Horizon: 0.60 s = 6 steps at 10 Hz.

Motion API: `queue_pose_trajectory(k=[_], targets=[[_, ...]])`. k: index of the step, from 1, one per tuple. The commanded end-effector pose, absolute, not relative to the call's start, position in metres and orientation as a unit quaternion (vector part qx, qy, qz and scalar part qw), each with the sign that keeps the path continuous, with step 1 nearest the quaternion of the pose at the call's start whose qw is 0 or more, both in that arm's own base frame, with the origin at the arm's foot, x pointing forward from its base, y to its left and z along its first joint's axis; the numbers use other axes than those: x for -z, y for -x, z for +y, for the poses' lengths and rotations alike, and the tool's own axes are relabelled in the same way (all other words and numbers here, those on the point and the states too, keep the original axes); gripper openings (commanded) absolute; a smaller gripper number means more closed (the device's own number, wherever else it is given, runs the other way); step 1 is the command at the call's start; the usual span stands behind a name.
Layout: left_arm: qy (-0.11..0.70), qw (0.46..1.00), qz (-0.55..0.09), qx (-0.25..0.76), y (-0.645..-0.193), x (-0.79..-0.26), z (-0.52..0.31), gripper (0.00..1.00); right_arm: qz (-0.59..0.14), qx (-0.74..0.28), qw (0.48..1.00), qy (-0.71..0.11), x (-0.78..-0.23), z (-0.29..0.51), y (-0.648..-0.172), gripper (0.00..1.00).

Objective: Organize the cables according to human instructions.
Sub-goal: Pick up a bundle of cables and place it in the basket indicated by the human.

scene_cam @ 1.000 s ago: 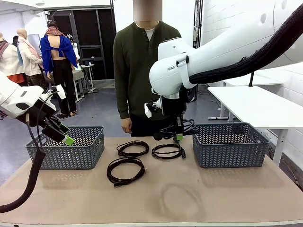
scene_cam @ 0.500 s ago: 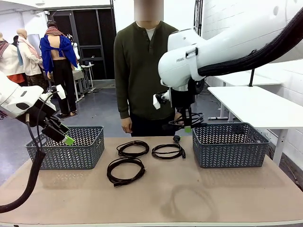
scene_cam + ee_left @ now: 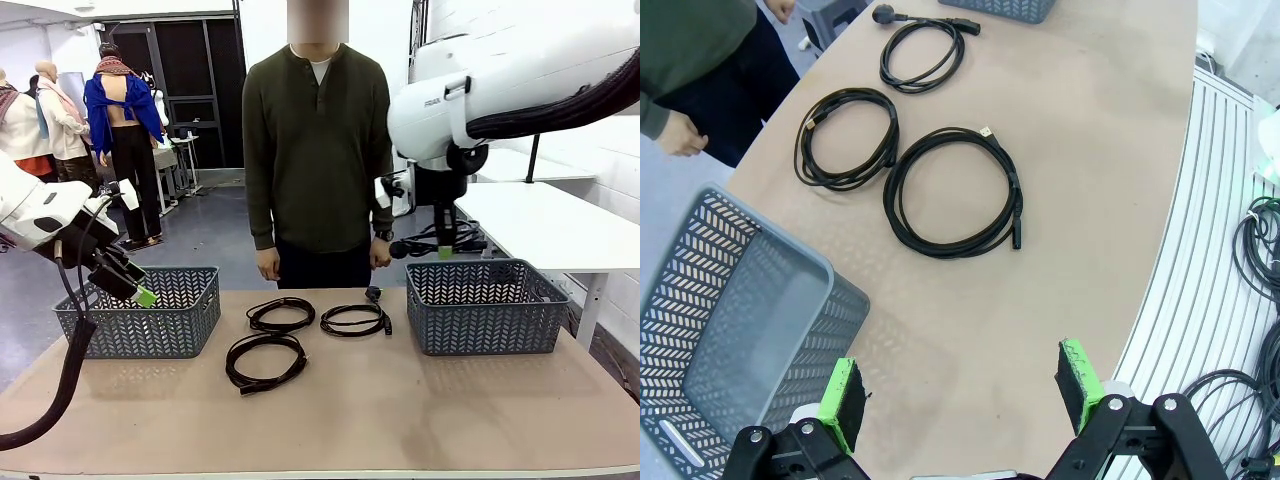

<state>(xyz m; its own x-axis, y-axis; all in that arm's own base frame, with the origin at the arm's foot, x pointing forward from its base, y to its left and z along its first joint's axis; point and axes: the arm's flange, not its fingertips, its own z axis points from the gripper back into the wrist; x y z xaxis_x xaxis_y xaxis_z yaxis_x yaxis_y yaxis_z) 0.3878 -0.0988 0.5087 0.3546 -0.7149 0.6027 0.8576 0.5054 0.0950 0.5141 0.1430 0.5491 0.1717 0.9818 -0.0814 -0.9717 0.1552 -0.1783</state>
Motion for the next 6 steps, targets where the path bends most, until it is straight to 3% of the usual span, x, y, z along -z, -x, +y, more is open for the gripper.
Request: queue_pose_trajectory(k=[1,6], targets=[[0.128,0.806,-0.302,0.492,-0.39,-0.505,-0.095,1.0,-0.044,-0.658,0.743,0.115,-0.539,0.112,-0.512,0.0],[0.128,0.806,-0.302,0.492,-0.39,-0.505,-0.095,1.0,-0.059,-0.667,0.735,0.103,-0.506,0.059,-0.534,0.0]])
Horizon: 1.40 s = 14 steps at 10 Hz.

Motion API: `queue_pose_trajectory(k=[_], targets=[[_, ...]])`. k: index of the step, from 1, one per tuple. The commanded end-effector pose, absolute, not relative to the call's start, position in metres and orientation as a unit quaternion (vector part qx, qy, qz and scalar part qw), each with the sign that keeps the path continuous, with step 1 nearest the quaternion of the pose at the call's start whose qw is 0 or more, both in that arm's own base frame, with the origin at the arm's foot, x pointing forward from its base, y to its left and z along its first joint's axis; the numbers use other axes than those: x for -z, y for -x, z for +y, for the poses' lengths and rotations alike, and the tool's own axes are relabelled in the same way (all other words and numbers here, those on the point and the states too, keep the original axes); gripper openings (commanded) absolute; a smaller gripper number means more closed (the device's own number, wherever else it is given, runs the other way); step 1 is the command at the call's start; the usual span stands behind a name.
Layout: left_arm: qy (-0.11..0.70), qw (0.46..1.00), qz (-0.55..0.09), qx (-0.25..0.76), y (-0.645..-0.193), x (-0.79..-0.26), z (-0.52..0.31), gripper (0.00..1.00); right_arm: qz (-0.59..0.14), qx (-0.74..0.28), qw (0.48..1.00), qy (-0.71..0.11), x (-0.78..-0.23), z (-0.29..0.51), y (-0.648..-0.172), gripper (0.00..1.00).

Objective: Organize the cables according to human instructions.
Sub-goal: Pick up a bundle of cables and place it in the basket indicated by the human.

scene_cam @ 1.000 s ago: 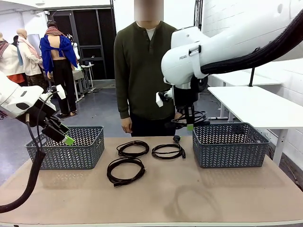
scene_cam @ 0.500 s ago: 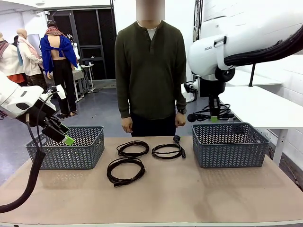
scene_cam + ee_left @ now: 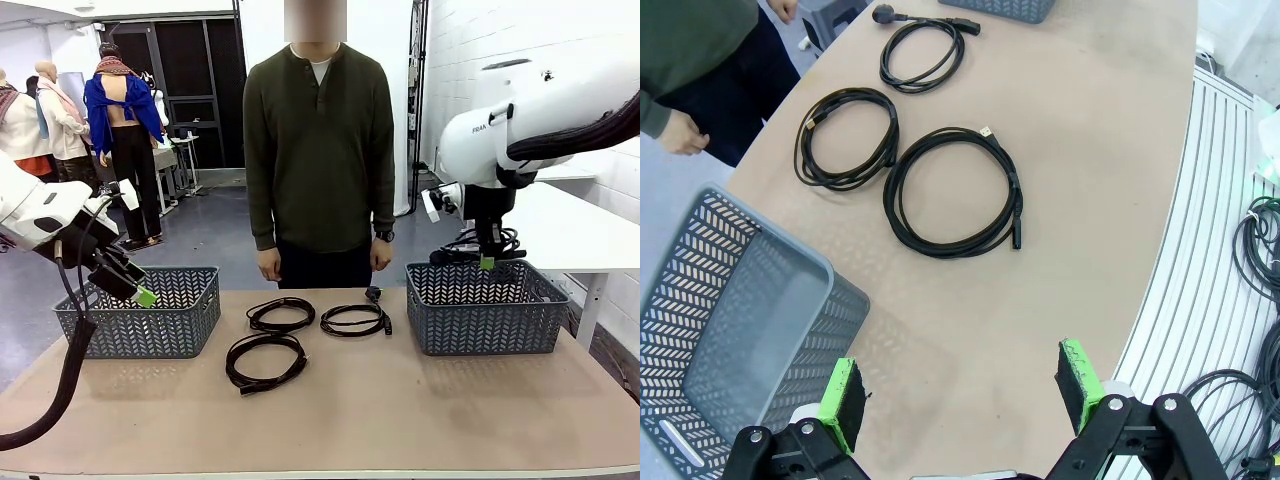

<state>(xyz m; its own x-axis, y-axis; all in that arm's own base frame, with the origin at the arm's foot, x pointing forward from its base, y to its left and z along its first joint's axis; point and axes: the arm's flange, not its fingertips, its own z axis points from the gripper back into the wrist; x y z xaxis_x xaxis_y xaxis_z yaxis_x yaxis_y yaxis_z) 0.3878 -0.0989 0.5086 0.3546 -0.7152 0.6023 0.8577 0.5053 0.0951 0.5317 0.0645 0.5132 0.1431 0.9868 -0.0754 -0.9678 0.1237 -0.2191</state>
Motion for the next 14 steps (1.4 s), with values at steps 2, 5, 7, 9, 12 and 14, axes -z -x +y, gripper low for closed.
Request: queue_pose_trajectory(k=[2,5,7,9,12,14], targets=[[0.128,0.806,-0.302,0.492,-0.39,-0.505,-0.095,1.0,-0.069,-0.674,0.73,0.092,-0.489,0.049,-0.544,0.0],[0.128,0.806,-0.302,0.492,-0.39,-0.505,-0.095,1.0,-0.077,-0.669,0.732,0.108,-0.476,0.038,-0.567,0.0],[0.128,0.806,-0.302,0.492,-0.39,-0.505,-0.095,1.0,-0.063,-0.664,0.738,0.103,-0.474,0.037,-0.574,0.0],[0.128,0.806,-0.302,0.492,-0.39,-0.505,-0.095,1.0,-0.056,-0.655,0.746,0.107,-0.469,0.039,-0.567,0.0],[0.128,0.806,-0.302,0.492,-0.39,-0.505,-0.095,1.0,-0.054,-0.655,0.746,0.106,-0.469,0.04,-0.569,0.0],[0.128,0.806,-0.302,0.492,-0.39,-0.505,-0.095,1.0,-0.053,-0.667,0.736,0.104,-0.459,0.039,-0.58,0.0]])
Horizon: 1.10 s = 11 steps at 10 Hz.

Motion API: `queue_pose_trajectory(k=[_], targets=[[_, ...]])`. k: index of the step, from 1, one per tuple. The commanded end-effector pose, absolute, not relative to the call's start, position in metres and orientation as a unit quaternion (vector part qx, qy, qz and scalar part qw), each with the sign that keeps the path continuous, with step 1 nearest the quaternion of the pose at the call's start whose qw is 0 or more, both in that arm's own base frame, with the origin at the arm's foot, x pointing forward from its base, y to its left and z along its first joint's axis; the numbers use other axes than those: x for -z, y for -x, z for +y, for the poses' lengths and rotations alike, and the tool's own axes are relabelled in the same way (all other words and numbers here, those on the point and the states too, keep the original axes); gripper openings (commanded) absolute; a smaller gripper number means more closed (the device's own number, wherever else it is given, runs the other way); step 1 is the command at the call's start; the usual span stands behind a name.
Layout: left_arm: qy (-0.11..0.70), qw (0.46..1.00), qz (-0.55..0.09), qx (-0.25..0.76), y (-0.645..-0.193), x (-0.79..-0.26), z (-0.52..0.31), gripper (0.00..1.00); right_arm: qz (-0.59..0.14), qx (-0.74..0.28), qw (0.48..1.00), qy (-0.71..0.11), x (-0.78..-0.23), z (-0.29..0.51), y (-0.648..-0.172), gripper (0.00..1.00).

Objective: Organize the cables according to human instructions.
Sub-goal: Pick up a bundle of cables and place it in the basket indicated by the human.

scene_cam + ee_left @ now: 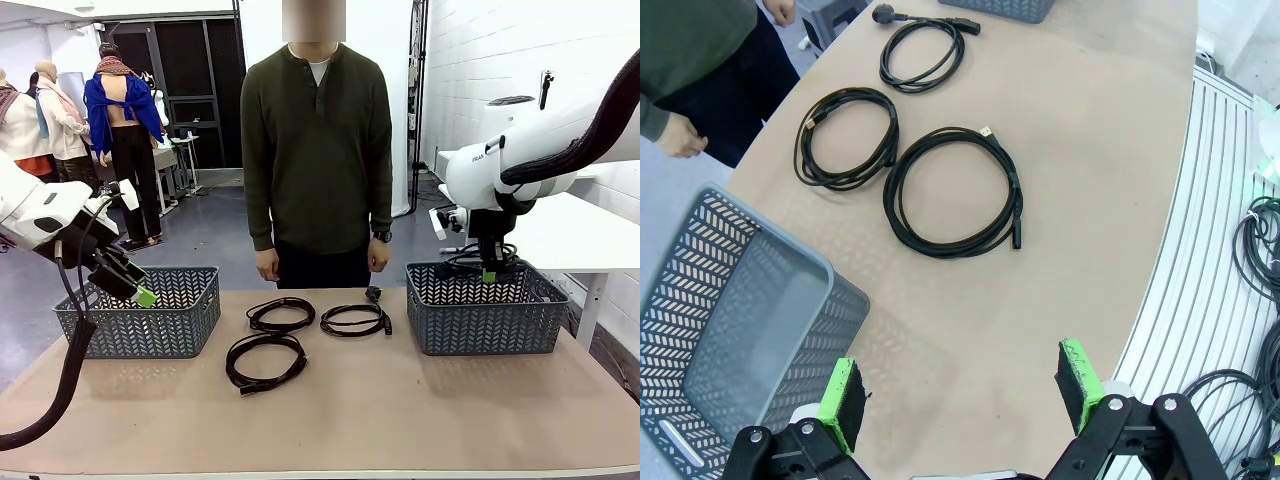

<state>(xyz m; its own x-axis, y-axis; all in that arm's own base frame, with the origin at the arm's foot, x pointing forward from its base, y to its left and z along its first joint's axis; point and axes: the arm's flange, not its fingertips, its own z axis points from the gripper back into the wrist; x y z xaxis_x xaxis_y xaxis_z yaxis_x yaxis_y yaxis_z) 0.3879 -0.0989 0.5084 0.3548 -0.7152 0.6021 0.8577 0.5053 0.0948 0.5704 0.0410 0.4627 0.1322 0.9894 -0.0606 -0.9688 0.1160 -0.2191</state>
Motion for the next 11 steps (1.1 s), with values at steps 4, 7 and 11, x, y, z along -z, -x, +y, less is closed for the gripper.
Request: queue_pose_trajectory(k=[4,7,11], targets=[[0.128,0.806,-0.302,0.492,-0.39,-0.505,-0.095,1.0,-0.052,-0.676,0.73,0.087,-0.444,0.034,-0.604,0.0],[0.128,0.806,-0.302,0.492,-0.39,-0.505,-0.095,1.0,-0.055,-0.684,0.723,0.073,-0.43,0.028,-0.62,0.0],[0.128,0.806,-0.302,0.492,-0.39,-0.505,-0.095,1.0,-0.043,-0.68,0.73,0.053,-0.428,0.028,-0.622,0.6]])
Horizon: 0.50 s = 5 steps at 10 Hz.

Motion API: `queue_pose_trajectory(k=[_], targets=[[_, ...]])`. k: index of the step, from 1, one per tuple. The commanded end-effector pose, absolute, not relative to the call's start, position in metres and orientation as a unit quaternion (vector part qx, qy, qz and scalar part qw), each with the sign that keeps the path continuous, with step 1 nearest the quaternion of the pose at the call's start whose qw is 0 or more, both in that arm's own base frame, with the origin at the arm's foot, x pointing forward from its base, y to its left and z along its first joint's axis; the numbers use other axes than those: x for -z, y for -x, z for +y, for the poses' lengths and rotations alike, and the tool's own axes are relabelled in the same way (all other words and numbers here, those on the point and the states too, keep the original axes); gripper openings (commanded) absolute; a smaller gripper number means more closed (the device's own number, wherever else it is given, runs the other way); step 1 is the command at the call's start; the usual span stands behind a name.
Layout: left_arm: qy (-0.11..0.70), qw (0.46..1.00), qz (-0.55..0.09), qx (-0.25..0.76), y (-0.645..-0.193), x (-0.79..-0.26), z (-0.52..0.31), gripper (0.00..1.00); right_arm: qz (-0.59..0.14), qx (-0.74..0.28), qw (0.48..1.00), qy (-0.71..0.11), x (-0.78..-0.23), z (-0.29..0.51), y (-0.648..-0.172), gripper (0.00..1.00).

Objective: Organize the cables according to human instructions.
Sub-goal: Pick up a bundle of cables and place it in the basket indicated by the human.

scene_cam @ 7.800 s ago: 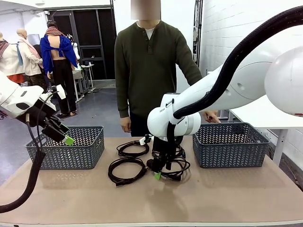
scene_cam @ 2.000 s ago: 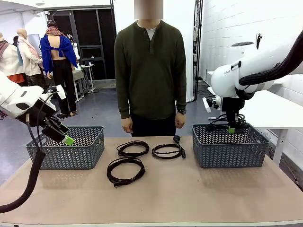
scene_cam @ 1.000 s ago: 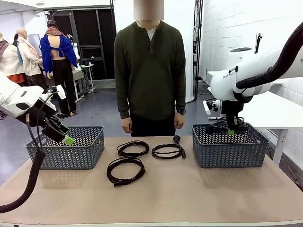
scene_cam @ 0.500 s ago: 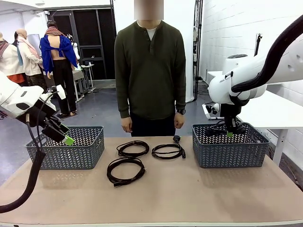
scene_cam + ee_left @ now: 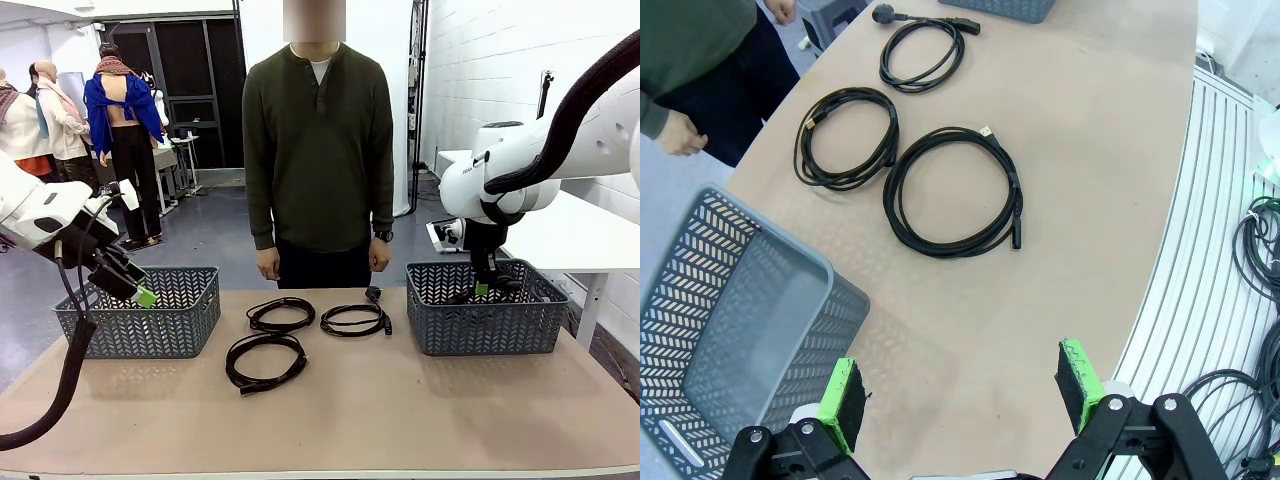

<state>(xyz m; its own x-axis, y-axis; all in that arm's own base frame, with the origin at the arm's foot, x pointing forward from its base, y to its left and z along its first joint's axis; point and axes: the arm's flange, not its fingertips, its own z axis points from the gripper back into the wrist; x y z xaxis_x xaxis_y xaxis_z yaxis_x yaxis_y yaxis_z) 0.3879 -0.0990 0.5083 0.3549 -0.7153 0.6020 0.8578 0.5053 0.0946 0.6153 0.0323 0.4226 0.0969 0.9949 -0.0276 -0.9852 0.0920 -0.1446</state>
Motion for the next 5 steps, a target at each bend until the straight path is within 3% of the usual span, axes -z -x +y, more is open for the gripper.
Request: queue_pose_trajectory(k=[1,2,5], targets=[[0.128,0.806,-0.302,0.492,-0.3896,-0.5053,-0.0952,1.0,-0.041,-0.68,0.731,0.05,-0.4293,0.0279,-0.6217,0.79],[0.128,0.806,-0.302,0.492,-0.3896,-0.5053,-0.0952,1.0,-0.04,-0.679,0.732,0.049,-0.4311,0.0285,-0.6218,0.99],[0.128,0.806,-0.302,0.492,-0.3896,-0.5053,-0.0952,1.0,-0.042,-0.675,0.735,0.053,-0.4389,0.0318,-0.6239,1.0]])
